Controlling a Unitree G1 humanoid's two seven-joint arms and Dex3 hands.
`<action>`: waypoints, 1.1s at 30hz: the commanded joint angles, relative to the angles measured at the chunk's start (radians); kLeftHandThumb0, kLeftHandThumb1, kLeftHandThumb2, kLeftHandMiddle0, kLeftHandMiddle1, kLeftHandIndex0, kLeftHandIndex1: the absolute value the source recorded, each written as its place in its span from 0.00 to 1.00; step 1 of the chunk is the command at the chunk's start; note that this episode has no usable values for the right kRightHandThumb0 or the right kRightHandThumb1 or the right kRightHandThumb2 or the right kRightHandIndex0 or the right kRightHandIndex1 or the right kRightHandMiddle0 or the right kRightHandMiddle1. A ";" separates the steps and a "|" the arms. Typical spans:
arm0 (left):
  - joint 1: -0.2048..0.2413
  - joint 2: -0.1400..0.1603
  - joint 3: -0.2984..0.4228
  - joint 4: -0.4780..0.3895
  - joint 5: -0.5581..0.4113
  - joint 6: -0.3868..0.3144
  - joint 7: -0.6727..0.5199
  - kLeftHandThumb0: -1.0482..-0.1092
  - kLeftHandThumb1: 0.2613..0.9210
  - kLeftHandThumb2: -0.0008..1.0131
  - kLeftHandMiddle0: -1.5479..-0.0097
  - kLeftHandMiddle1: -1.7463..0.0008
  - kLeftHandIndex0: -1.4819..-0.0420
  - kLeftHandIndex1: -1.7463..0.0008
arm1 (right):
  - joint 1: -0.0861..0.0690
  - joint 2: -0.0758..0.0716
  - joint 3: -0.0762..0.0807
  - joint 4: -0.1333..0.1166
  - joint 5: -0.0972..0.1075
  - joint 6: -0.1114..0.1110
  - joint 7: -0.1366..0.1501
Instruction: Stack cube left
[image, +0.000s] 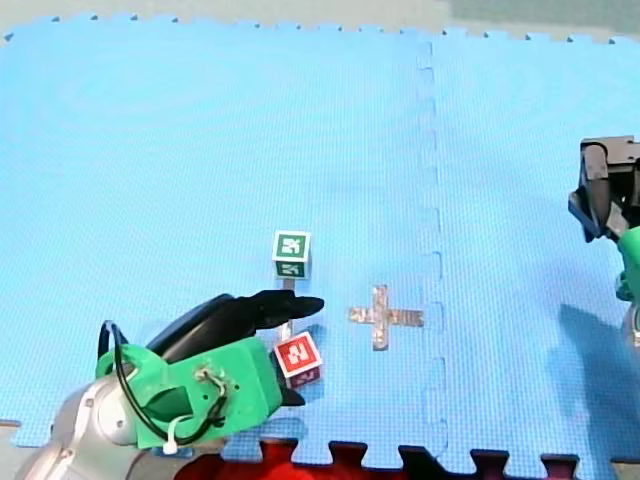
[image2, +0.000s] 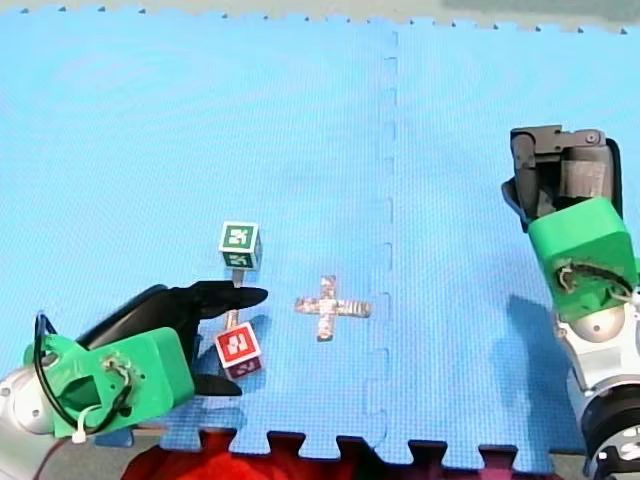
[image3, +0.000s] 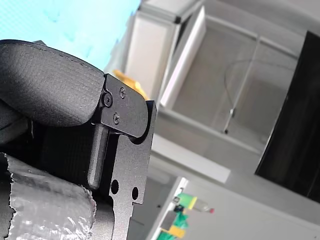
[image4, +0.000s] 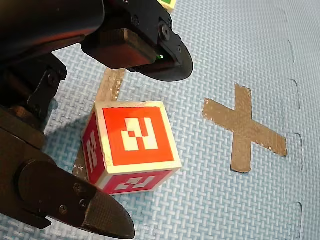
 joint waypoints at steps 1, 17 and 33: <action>0.020 -0.019 -0.015 -0.002 0.010 0.023 0.004 0.71 0.69 0.01 0.43 0.00 0.39 0.92 | 0.005 -0.006 -0.001 -0.006 0.002 -0.003 -0.005; 0.037 -0.039 -0.030 0.003 0.094 -0.015 0.134 0.64 0.74 0.01 0.40 0.00 0.17 0.89 | 0.010 -0.013 -0.002 -0.010 0.001 -0.008 -0.016; 0.035 -0.035 -0.036 -0.031 0.111 0.011 0.118 0.64 0.75 0.01 0.40 0.00 0.17 0.93 | 0.004 -0.007 0.003 -0.007 -0.006 -0.008 -0.030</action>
